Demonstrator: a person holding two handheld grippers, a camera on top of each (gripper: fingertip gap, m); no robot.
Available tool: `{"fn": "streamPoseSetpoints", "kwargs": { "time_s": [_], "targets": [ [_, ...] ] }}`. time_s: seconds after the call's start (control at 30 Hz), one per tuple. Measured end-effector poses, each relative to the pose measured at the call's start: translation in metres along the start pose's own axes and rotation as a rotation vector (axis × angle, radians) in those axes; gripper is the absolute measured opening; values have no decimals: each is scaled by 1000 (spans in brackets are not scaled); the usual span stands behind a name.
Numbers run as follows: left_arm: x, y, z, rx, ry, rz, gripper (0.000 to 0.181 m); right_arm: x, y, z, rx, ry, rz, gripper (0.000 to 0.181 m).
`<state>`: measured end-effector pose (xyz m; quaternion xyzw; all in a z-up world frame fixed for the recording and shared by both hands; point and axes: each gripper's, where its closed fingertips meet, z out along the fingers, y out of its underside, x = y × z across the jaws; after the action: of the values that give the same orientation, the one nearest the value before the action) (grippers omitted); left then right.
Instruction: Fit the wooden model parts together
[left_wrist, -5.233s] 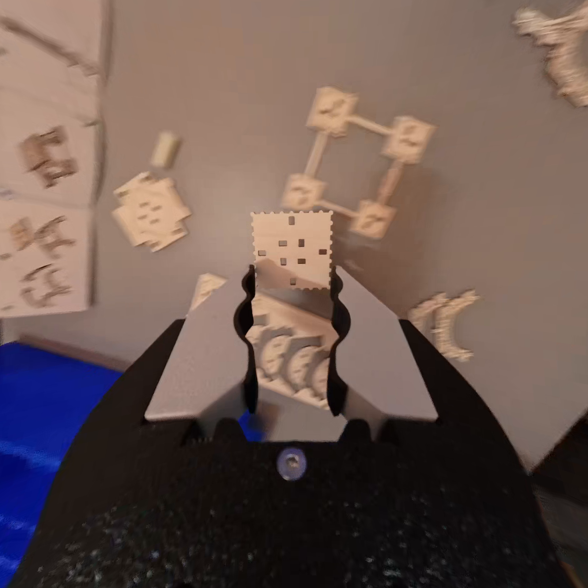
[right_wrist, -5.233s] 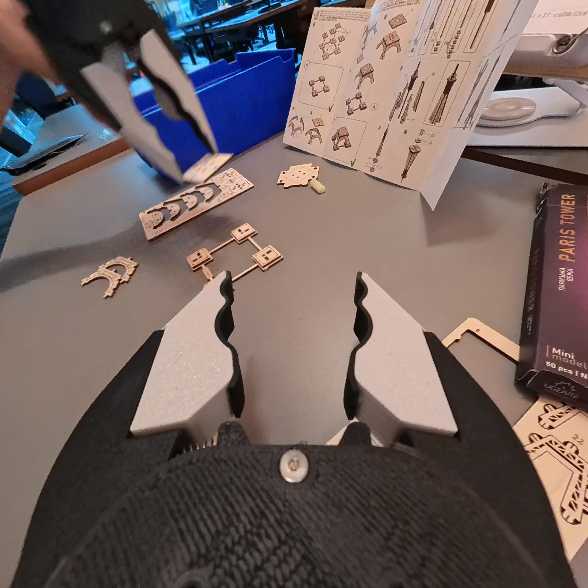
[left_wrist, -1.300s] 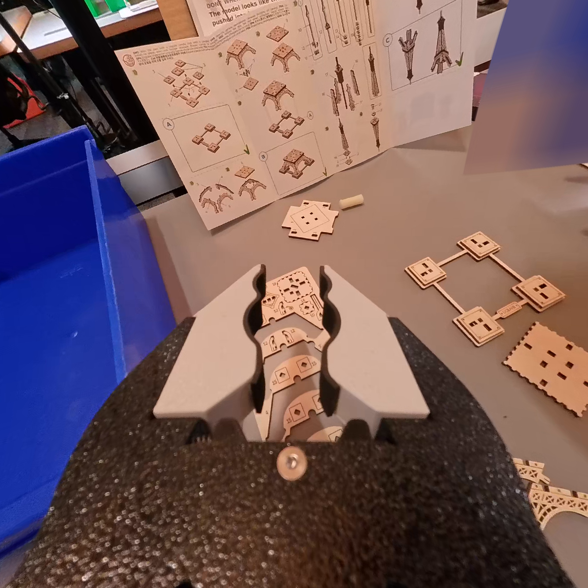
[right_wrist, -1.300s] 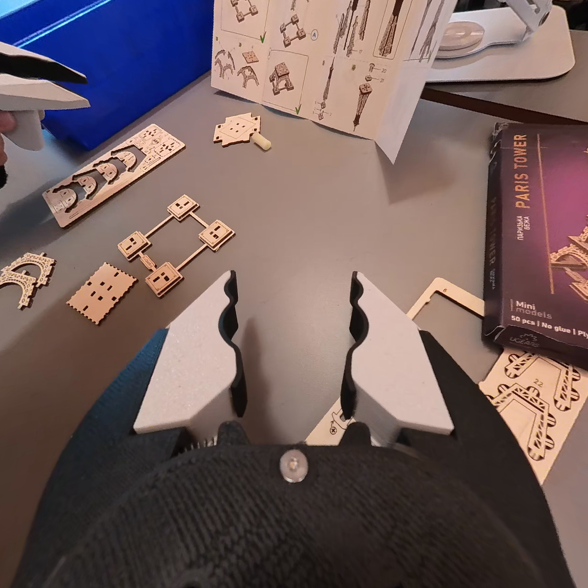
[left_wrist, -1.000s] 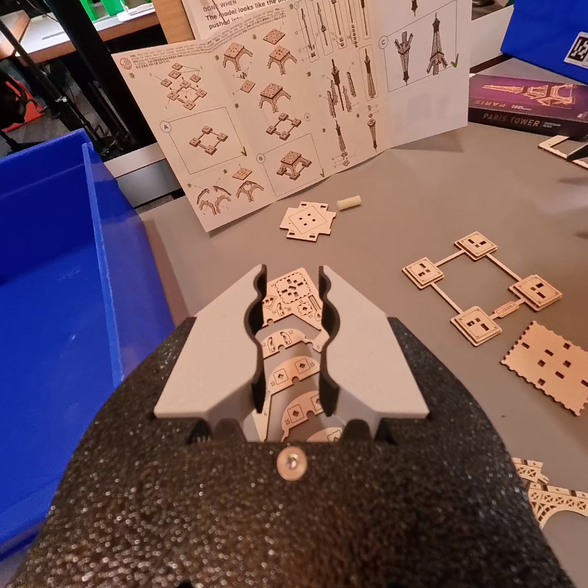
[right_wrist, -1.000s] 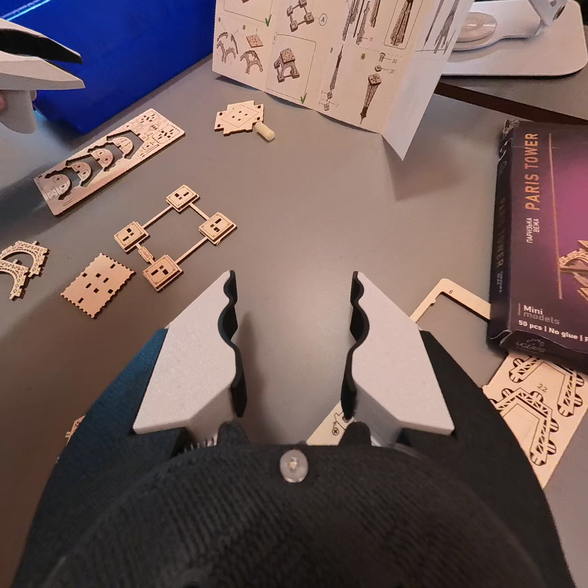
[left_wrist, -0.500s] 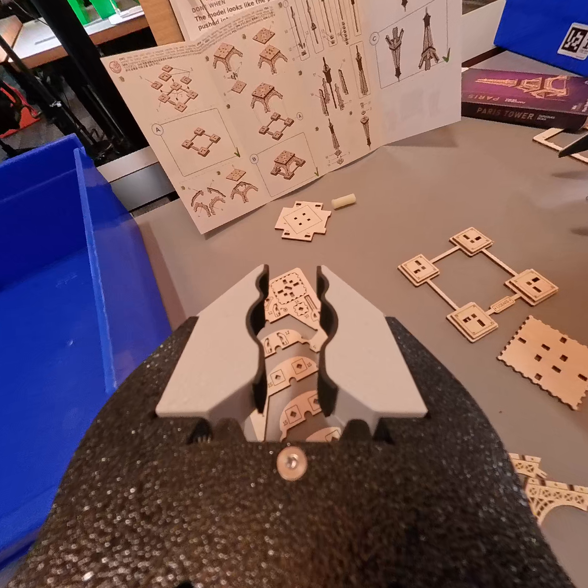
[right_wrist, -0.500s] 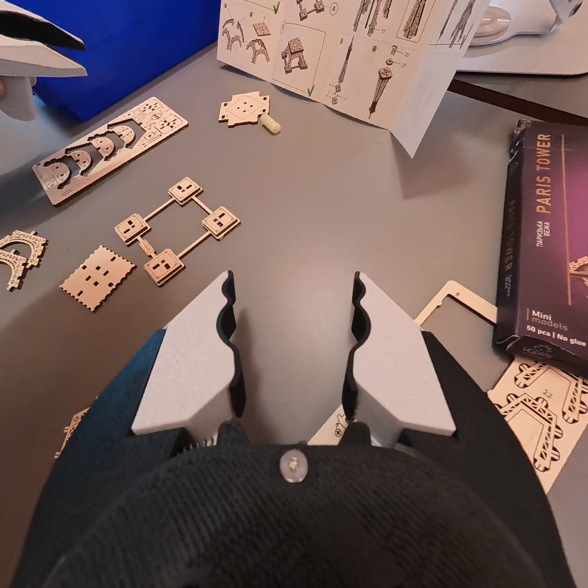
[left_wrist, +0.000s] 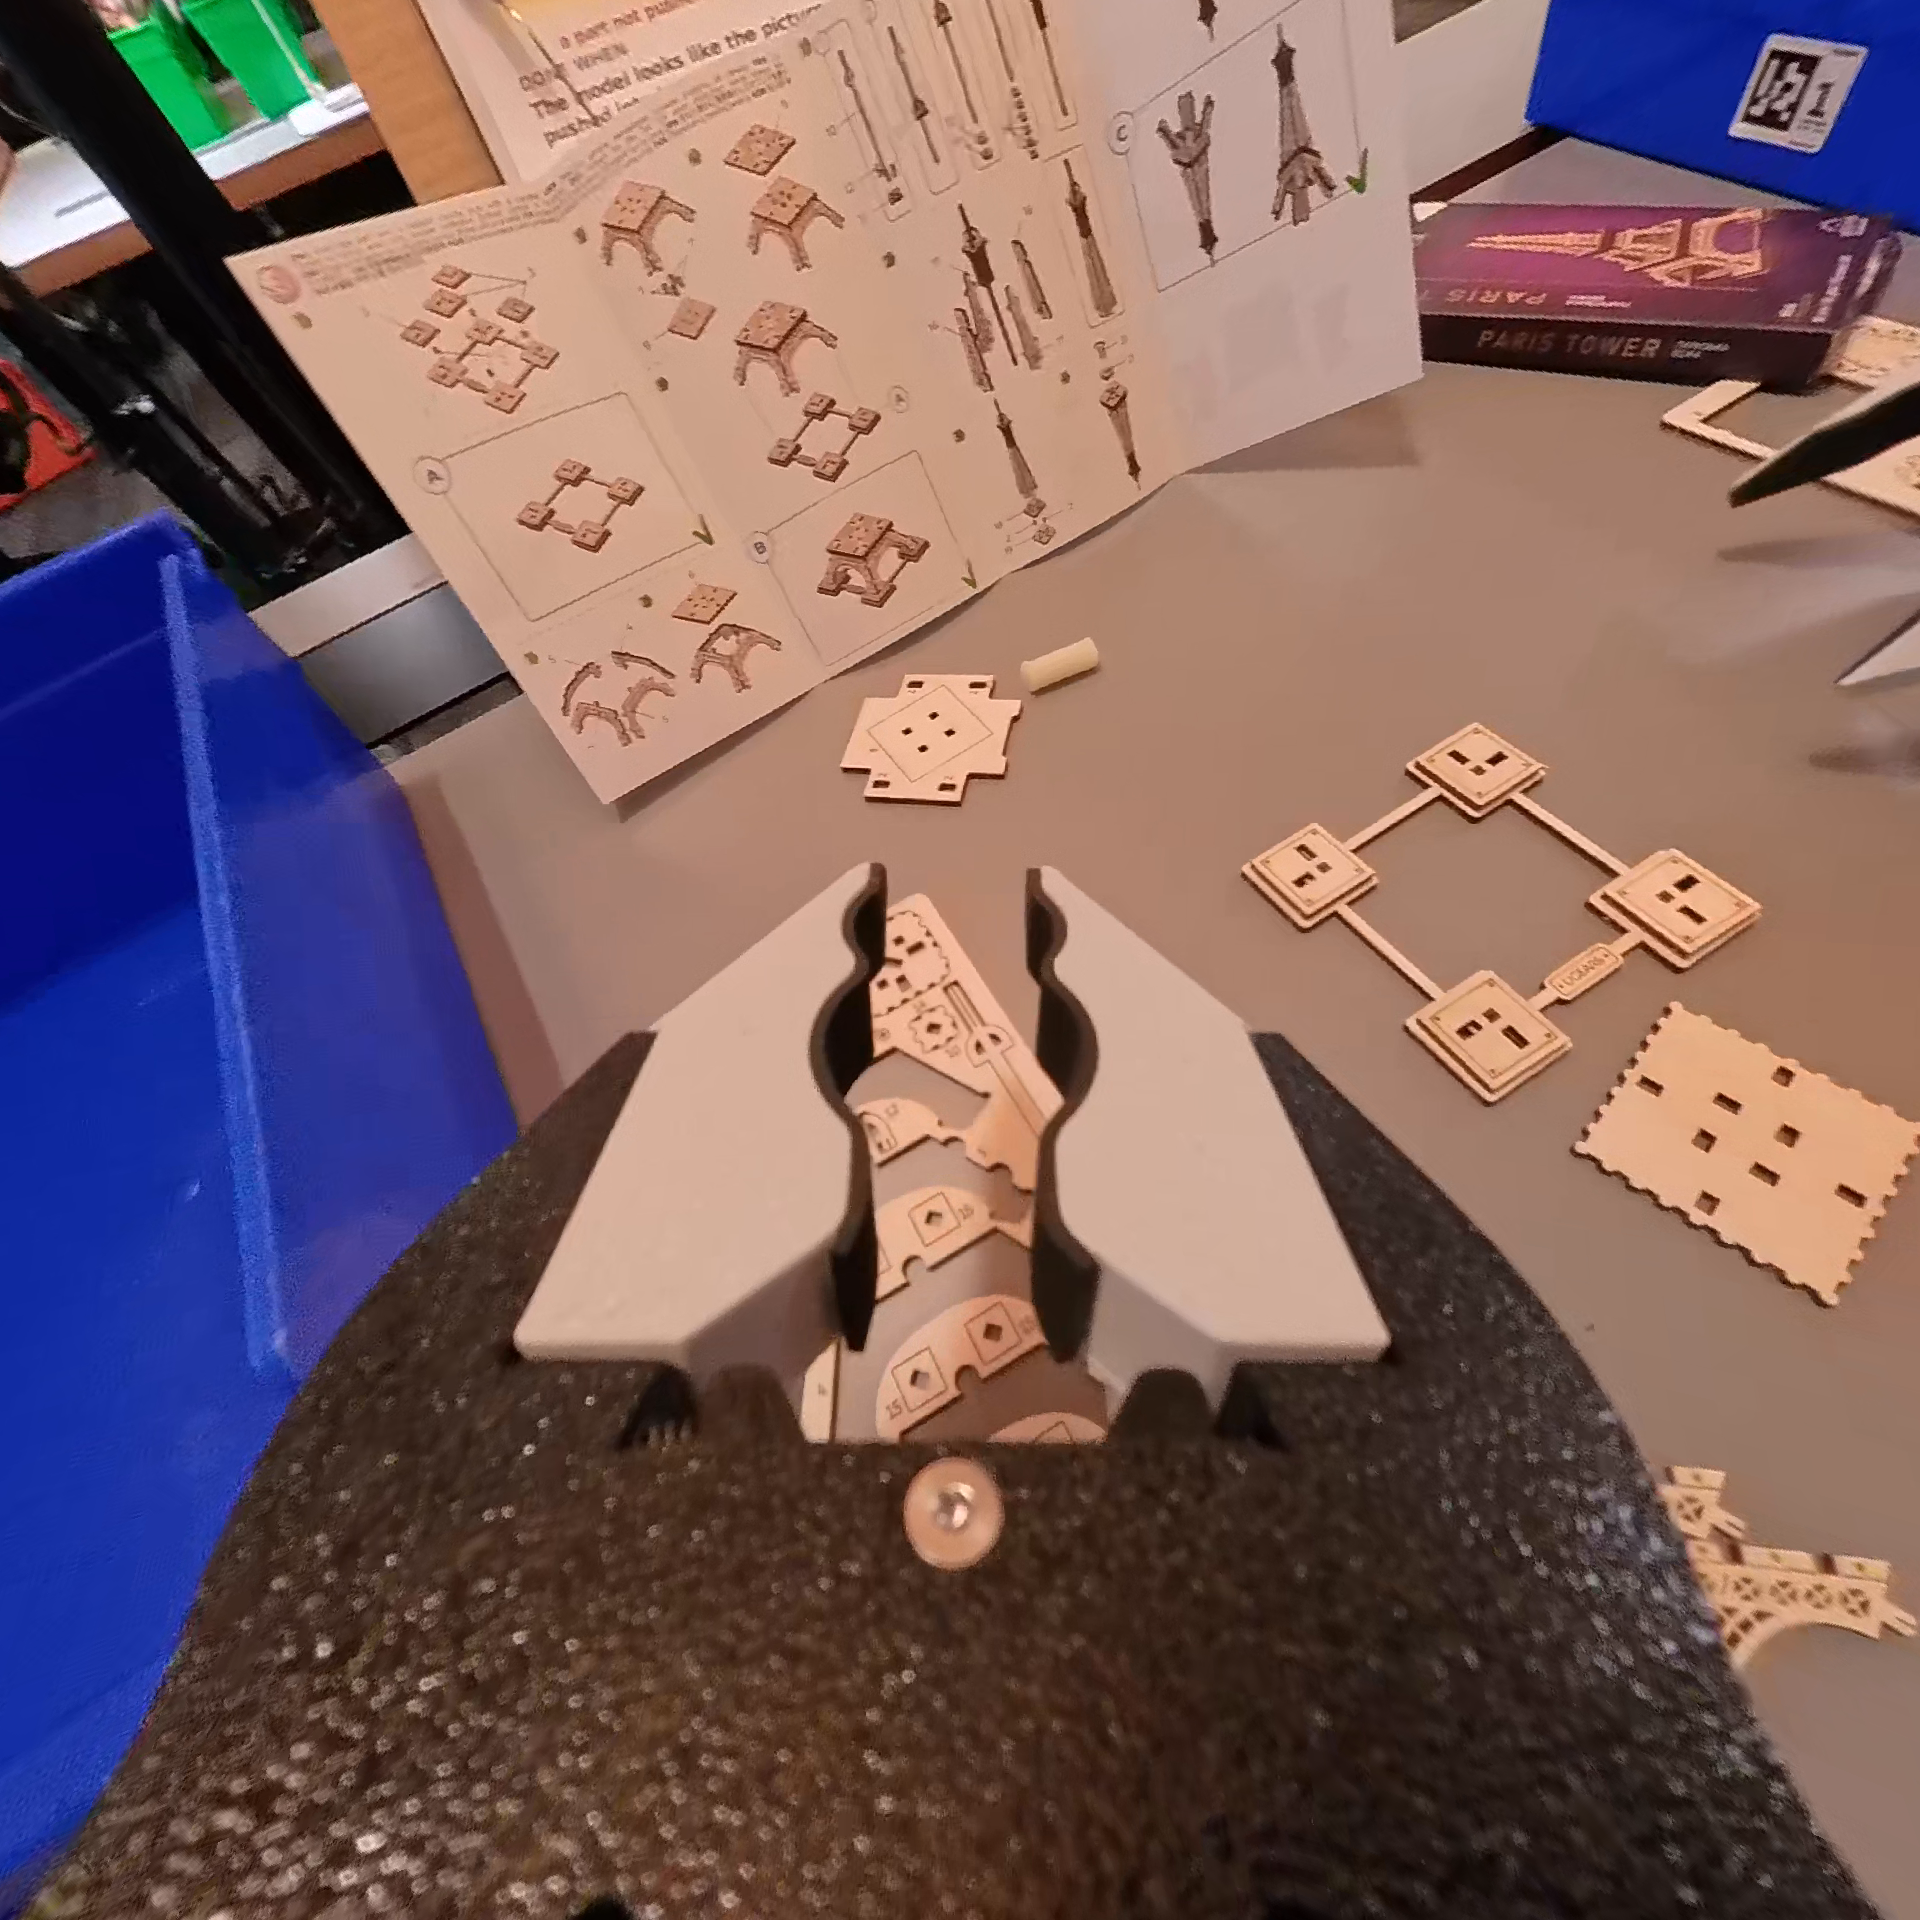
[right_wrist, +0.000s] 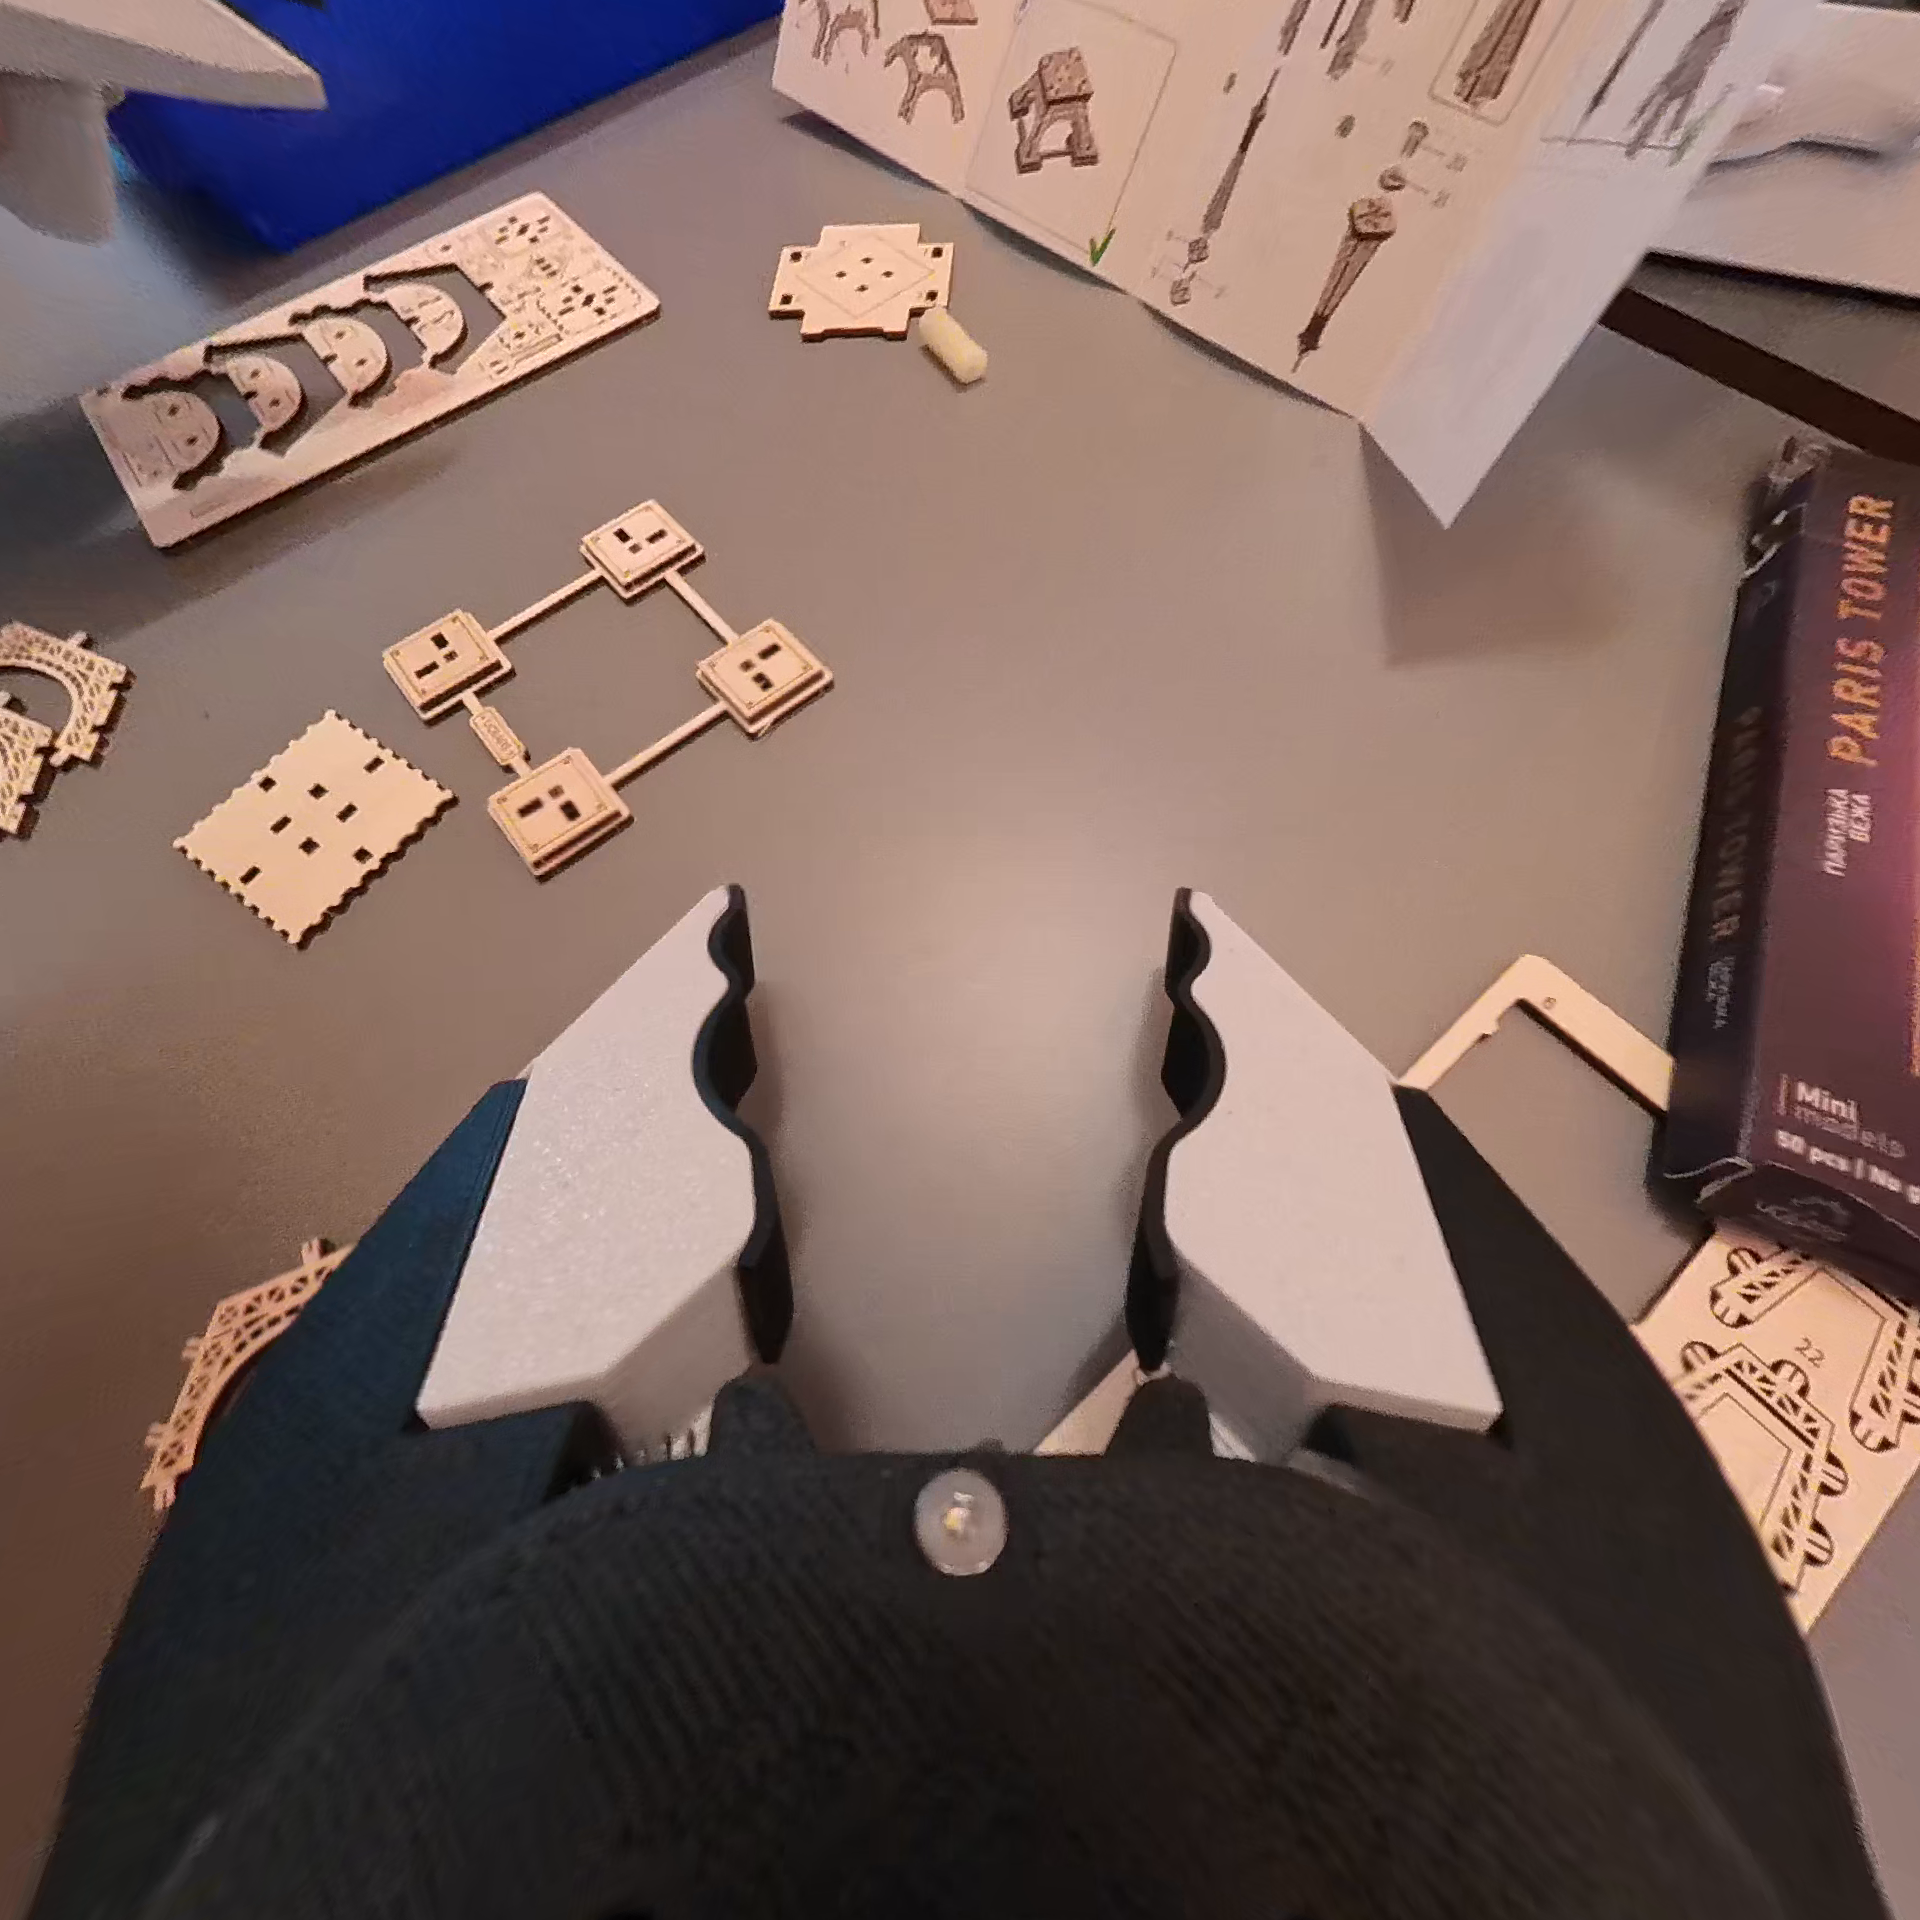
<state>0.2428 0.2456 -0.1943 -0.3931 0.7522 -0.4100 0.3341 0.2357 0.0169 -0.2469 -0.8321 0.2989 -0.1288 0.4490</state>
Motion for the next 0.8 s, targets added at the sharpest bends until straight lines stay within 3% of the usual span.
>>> {"fn": "streamPoseSetpoints", "kwargs": {
  "time_s": [0.47, 0.67, 0.8],
  "targets": [
    [37, 0, 1, -34, 189, 8, 24, -18, 15, 10, -104, -4, -184, 85],
    [32, -3, -1, -22, 144, 90, 24, -19, 16, 10, -113, -22, -169, 84],
    [26, -5, -4, 5, 150, 33, 24, -21, 16, 10, -113, -31, -172, 81]
  ]
}}
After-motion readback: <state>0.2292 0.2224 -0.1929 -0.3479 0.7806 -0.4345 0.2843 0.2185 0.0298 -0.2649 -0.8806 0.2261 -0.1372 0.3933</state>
